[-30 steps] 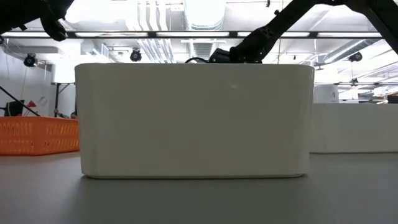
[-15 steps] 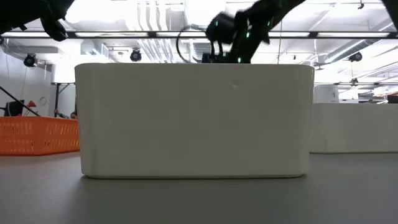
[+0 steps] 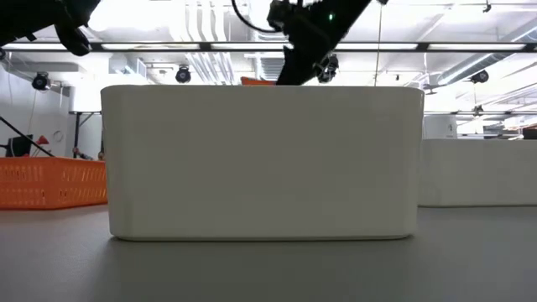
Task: Stack baskets by color
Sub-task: Stack the top orange bin on top of the bottom right orange bin
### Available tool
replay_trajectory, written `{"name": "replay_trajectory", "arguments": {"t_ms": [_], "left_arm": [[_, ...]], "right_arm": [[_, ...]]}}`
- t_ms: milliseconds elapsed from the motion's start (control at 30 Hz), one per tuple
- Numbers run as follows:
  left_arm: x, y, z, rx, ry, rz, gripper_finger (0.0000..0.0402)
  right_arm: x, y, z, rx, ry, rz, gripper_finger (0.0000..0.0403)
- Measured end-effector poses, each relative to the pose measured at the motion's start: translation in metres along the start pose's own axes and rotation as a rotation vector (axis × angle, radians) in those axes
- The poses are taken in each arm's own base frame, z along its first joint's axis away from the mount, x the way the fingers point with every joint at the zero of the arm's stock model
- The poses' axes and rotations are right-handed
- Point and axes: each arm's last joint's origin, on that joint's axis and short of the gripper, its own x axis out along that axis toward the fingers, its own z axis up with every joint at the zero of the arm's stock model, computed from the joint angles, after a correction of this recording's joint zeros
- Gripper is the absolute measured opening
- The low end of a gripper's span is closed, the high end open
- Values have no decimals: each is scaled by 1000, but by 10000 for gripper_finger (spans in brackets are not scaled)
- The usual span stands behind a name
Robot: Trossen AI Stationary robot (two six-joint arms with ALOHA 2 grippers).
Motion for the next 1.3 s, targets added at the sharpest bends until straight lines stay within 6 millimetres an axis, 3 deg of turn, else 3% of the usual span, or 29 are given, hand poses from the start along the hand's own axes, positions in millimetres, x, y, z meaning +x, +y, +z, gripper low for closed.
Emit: {"name": "replay_trajectory", "arguments": {"t_ms": [200, 333, 733, 933, 1300], "left_arm": [[0, 0, 0, -1, -1, 0, 79], [0, 0, 0, -1, -1, 0, 79], [0, 0, 0, -1, 1, 0, 79], [0, 0, 0, 0, 1, -1, 79], [0, 0, 0, 0, 1, -1, 79]], "right_arm": [[6, 37, 3, -26, -52, 25, 9], [15, 51, 5, -5, -86, 45, 9], [54, 66, -7, -5, -48, 46, 9], [63, 68, -8, 7, -57, 46, 14], [58, 67, -9, 0, -34, 49, 107]]}}
